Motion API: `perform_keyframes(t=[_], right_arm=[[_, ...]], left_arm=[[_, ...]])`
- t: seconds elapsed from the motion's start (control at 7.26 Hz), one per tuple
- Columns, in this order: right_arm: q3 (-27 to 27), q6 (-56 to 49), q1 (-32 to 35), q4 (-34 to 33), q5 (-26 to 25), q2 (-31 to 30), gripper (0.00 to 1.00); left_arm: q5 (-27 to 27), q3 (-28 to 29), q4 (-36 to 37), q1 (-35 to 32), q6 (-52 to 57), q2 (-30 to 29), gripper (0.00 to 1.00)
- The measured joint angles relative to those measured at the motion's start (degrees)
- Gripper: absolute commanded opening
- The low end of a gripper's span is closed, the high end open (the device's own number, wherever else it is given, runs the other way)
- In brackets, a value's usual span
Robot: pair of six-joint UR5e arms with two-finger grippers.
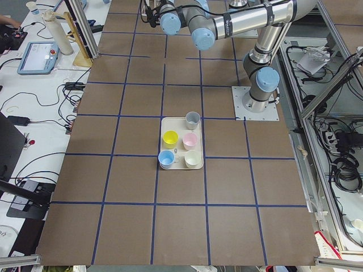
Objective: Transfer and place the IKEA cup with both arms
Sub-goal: 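Lift the cup off the rack with the right gripper while the left arm rises, then carry the cup toward the left gripper while the left gripper approaches its rim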
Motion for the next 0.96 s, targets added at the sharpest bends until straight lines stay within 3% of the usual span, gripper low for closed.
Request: perform_keyframes(t=[0.55,0.96], right_arm=[[-0.48,2.93,1.37,19.32,10.06,-0.38,0.47],[-0.61,1.65,6.01,25.99,18.56,-1.05,0.46]], left_arm=[[-1.16,-0.84,0.16,-2.68,0.41,-0.47,1.0],[-4.43,-1.22,0.26,-4.0,1.58,-0.58,1.0]])
